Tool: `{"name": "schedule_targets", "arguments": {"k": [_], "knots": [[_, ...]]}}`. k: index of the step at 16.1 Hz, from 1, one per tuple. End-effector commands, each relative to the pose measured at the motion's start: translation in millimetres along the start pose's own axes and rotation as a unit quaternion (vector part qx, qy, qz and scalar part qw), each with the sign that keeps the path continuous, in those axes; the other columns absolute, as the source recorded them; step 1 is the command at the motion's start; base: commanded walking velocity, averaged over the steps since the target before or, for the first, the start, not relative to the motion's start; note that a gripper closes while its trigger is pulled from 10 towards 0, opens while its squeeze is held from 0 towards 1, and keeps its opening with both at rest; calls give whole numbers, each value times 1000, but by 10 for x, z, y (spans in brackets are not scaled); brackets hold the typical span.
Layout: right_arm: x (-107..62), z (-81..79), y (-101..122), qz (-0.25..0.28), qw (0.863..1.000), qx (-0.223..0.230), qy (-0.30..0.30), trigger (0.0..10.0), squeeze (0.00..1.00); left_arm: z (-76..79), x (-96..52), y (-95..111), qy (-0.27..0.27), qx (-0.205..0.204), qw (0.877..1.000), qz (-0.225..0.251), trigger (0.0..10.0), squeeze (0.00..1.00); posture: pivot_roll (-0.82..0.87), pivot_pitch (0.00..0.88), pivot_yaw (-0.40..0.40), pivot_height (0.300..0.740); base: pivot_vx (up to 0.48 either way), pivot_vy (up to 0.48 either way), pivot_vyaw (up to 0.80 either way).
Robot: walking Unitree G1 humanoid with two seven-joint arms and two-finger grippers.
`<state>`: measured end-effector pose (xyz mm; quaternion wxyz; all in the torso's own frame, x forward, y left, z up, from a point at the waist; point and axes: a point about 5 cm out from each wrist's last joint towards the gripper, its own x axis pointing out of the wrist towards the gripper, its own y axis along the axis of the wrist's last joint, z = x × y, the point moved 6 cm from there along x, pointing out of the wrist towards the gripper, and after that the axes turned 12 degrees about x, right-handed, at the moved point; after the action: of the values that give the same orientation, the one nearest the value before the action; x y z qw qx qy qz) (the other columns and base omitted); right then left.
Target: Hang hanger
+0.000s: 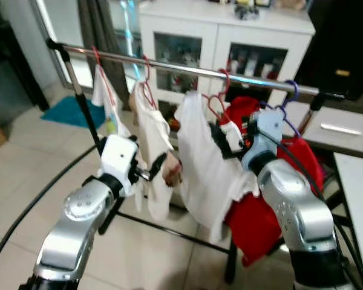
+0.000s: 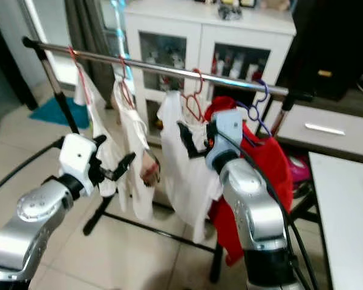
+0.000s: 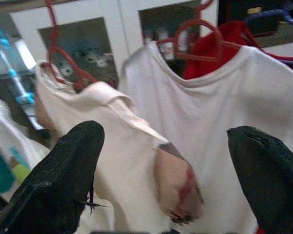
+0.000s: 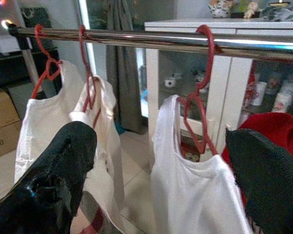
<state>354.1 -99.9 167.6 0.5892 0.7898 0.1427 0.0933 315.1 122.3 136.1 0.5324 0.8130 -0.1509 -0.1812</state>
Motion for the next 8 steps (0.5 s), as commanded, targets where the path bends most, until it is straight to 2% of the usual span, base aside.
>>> {"name": "schedule_targets", "arguments": {"k": [1,3,5,8], "knots": [[97,46,24,-10,1000,18,-2,10000,0,18,8,45,-10,-2,1000,10,10000,0,-28,0,-20,740,0,0,0],[180,36,9,-22,999,23,7,10000,0,23,5,59,-14,1,1000,12,10000,0,-28,0,-19,740,0,0,0],[334,34,-44,-53,998,-2,24,10000,0,37,7,81,-28,2,999,17,10000,0,-28,0,-16,740,0,0,0],[530,175,-40,-72,997,-29,-2,10000,0,10,-6,162,-43,7,998,34,10000,0,-21,0,-20,740,0,0,0]]}}
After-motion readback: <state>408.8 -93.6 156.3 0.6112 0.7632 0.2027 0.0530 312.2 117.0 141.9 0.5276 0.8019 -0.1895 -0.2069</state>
